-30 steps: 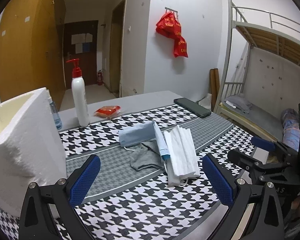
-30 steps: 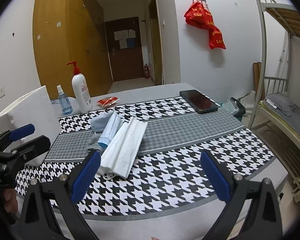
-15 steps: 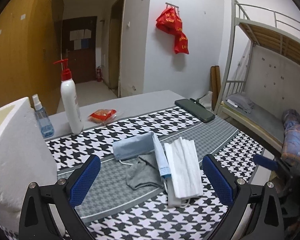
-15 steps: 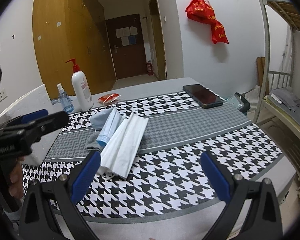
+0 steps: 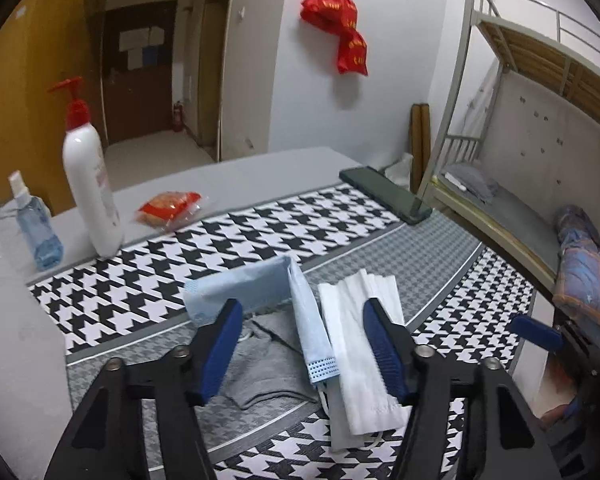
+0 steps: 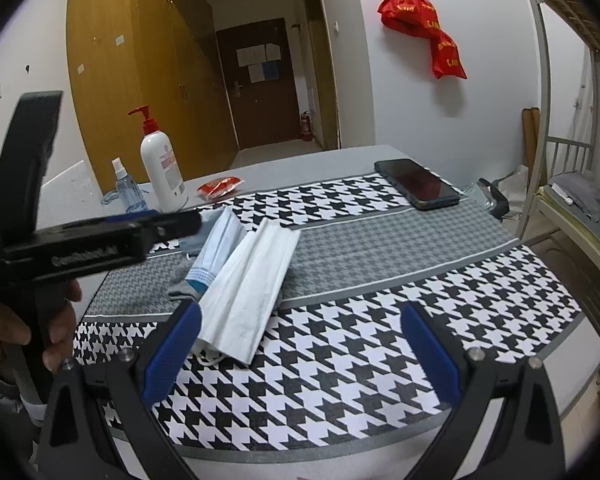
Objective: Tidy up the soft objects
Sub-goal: 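Lower the left gripper onto the blue face mask and close on it, then lift the blue mask with the left gripper while the right gripper approaches the white masks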
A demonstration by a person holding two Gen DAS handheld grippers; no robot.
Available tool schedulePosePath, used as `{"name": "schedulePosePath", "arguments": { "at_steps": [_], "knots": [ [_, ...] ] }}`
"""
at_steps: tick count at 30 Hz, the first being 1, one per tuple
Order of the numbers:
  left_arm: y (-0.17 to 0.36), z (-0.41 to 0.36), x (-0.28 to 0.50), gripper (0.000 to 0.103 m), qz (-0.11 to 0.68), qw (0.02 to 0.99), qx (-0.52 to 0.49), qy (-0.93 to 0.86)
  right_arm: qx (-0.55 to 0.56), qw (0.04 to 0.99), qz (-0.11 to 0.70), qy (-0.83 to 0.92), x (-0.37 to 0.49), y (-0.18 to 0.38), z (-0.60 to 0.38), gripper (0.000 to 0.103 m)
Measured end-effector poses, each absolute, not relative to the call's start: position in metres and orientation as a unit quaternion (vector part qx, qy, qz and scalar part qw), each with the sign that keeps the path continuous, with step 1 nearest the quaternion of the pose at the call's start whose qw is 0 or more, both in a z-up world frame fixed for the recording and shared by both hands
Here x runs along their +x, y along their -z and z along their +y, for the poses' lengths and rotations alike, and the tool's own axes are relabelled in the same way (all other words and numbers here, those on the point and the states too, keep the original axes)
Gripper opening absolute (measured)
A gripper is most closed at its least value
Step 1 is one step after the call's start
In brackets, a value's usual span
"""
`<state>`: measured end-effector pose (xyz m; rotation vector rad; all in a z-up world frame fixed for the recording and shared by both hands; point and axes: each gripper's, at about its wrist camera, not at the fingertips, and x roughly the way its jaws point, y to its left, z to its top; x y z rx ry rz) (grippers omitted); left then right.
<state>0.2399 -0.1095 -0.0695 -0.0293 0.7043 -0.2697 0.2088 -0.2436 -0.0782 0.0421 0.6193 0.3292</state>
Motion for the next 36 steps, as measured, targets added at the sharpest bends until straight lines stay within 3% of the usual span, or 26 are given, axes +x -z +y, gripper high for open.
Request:
{"name": "schedulePosePath", "arguments": {
  "at_steps": [5, 12, 14, 19, 36],
  "knots": [
    [0.08, -0.112, 0.252, 0.037, 0.36, 0.924, -0.014, 0.131, 0.022, 0.937, 0.307, -0.165, 0.214, 0.079, -0.245, 0.101],
    [0.091, -0.114, 0.263, 0.03, 0.376, 0.917, -0.017, 0.128, 0.021, 0.934, 0.311, -0.177, 0.22, 0.083, -0.24, 0.101],
    [0.093, -0.114, 0.265, 0.019, 0.38, 0.916, -0.017, 0.125, 0.02, 0.933, 0.312, -0.178, 0.222, 0.083, -0.238, 0.101],
    [0.099, -0.113, 0.271, 0.005, 0.385, 0.912, -0.025, 0.137, 0.017, 0.93, 0.319, -0.183, 0.227, 0.087, -0.233, 0.101],
    [0.054, -0.071, 0.214, 0.004, 0.284, 0.945, -0.046, 0.154, -0.002, 0.932, 0.323, -0.163, 0.227, 0.079, -0.216, 0.101]
  ]
}}
